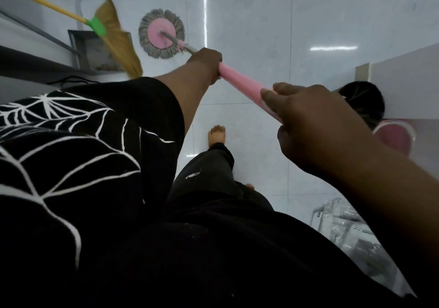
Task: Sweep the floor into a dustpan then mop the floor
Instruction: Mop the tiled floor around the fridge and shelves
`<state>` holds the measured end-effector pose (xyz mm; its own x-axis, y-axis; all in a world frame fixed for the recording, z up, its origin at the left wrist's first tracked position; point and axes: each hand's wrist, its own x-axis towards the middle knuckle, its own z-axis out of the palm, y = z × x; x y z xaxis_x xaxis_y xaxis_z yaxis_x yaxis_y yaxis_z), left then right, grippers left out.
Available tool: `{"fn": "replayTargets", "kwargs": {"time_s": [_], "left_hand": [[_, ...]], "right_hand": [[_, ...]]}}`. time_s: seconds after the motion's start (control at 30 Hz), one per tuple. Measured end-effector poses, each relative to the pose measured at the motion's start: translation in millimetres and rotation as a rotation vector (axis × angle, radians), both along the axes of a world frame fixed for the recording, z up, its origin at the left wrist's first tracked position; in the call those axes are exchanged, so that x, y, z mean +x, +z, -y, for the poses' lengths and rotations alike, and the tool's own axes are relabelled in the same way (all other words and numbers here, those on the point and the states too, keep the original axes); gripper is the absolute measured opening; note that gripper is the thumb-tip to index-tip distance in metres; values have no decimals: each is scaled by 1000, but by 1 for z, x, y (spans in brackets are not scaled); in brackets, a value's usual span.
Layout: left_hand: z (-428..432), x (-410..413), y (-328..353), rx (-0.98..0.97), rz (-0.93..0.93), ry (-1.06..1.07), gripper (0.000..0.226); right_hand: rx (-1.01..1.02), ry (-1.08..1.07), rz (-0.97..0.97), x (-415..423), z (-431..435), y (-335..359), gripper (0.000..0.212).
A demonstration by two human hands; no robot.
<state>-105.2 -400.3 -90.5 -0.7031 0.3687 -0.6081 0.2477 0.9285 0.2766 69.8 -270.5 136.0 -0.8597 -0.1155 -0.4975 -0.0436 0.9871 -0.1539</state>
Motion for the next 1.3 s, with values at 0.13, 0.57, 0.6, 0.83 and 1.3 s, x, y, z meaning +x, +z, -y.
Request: {"fn": "replayTargets", "kwargs": {"time_s": [0.13, 0.57, 0.6, 0.83, 1.3], "left_hand": [[-13, 47, 2, 8, 30, -41, 20], [-66, 247, 11, -28, 6, -424, 34], [-69, 260, 11, -20, 4, -438, 35], [-59, 300, 8, -4, 25, -467, 38], [-58, 192, -16, 85, 46, -418, 53]], "right_hand": [[-3, -32, 13, 49, -1, 7, 58], [26, -220, 107, 257, -15, 42, 59], [27, -238, 112, 270, -16, 44, 59], [-9, -225, 94, 312, 0, 47, 60], [-36, -285, 183, 205, -11, 30, 63]]}}
